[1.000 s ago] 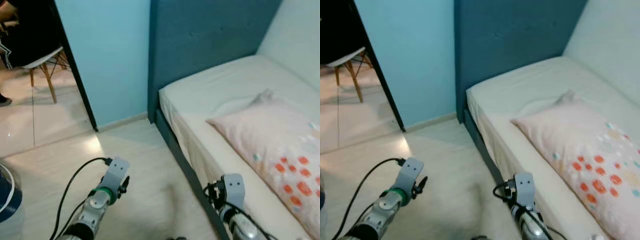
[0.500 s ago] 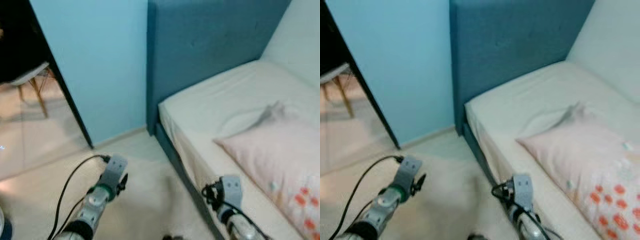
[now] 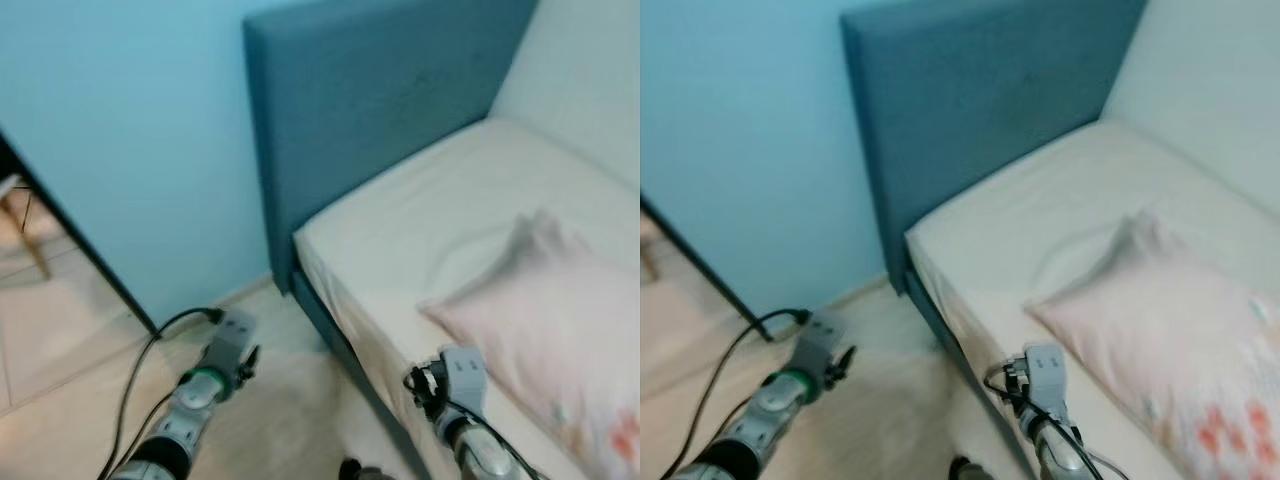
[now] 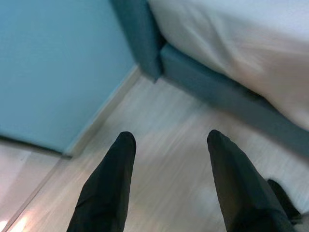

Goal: Clean up the room

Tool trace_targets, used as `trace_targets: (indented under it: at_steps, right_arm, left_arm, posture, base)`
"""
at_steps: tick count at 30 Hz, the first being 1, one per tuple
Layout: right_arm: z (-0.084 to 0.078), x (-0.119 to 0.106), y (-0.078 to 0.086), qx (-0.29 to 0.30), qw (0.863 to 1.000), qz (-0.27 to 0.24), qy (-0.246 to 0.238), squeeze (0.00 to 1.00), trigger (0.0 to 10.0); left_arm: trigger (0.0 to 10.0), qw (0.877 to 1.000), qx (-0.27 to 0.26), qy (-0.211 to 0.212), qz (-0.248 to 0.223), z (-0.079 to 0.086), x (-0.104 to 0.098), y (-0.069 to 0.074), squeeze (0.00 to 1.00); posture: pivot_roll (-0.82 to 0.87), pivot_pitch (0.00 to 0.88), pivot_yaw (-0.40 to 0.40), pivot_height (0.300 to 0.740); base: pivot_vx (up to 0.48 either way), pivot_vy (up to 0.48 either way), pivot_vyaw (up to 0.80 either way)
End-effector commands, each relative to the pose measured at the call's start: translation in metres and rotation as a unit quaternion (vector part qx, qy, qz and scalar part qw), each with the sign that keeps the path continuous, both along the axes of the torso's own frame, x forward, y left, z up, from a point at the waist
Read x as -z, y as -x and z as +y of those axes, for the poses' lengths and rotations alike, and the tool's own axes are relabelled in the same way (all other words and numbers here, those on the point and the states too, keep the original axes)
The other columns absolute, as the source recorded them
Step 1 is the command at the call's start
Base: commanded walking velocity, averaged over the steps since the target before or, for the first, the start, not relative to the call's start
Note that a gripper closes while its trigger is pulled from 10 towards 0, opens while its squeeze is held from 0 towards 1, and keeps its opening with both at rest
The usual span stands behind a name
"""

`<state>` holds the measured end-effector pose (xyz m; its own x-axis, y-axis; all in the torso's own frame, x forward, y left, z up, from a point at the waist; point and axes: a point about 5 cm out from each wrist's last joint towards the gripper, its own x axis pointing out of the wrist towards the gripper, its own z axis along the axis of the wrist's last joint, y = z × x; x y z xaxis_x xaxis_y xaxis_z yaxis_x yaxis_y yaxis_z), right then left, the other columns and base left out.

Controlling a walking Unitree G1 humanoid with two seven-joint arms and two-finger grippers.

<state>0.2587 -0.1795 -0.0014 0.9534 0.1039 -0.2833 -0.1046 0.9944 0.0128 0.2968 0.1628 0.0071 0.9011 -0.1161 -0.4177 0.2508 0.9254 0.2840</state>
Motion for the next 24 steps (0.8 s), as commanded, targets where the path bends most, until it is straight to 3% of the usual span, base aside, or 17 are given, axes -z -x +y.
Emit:
trace_targets:
  at_steps: [1,24]
  right_arm:
    - [-0.0056,0.0128,0.0139,0.012,0.999,0.030,-0.005,0.00,10.0]
    - [-0.0054,0.0131,0.0128,0.017,0.999,0.031,-0.007,0.00,10.0]
  left_arm:
    - [10.0,1.000,0.000,0.004,0.022,-0.0010,0.0082,0.0065,0.00]
    - [10.0,1.000,0.005,0.002,0.026,-0.0001,0.0083,0.0060,0.00]
  posture:
    - [-0.03,0.099,0.052,0.722]
    - [-0.03,0.092,0.058,0.722]
  base:
    - [0.000,0.000,-0.74]
    - [0.000,0.000,-0.74]
